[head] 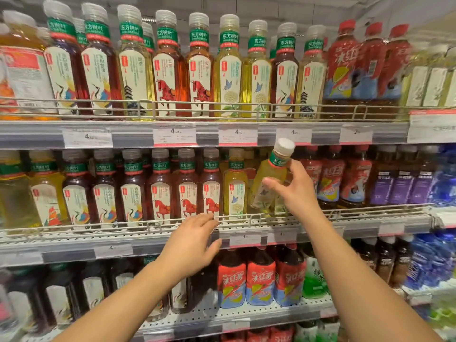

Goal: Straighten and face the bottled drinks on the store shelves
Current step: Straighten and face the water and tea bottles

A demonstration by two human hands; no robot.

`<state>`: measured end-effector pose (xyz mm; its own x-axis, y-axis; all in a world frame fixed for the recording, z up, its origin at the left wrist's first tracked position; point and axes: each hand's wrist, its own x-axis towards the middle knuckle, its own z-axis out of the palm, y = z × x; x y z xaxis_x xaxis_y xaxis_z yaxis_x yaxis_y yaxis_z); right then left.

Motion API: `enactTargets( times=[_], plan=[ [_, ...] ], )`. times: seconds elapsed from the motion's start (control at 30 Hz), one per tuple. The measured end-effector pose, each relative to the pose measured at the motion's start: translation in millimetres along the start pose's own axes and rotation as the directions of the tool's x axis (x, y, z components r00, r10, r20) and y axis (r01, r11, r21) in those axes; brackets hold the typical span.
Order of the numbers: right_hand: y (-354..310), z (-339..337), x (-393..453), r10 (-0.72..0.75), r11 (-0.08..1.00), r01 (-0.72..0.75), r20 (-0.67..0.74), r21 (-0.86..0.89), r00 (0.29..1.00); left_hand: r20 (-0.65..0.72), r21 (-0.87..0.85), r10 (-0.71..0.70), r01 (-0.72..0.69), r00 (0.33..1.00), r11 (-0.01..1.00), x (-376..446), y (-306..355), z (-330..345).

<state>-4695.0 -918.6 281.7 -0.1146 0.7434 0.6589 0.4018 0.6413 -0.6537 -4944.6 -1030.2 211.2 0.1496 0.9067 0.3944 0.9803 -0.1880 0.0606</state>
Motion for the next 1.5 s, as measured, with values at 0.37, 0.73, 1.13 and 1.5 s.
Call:
enactTargets(
  times=[0.37,0.73,1.13,1.5],
  plan=[
    [12.0,3.8,1.4,-0.055,0.997,0.059,0.076,-0.042,0.996,0.013,0.022,-0.023,0.023,1.0,0.999,0.7,7.3,-3.8],
    [21.8,26.7,17.9,0.104,0.956,-0.066,0.119,-0.286,0.987,0.006,0.039,-0.021,0.021,1.0,0.999,4.2,8.2,-4.1],
    [26.1,13.6,16.2,0.075,0.905,-0.015,0.125,-0.425,0.989,-0.03,0.05,-0.028,0.03,0.999,0.998,19.5,13.5,-19.3],
    [35.6,-17.8,26.6,0.052,0.873,-0.032,0.028,-0.487,0.998,-0.264,-0.279,-0.185,0.108,0.947,0.954,75.5,46.5,-37.9]
  ],
)
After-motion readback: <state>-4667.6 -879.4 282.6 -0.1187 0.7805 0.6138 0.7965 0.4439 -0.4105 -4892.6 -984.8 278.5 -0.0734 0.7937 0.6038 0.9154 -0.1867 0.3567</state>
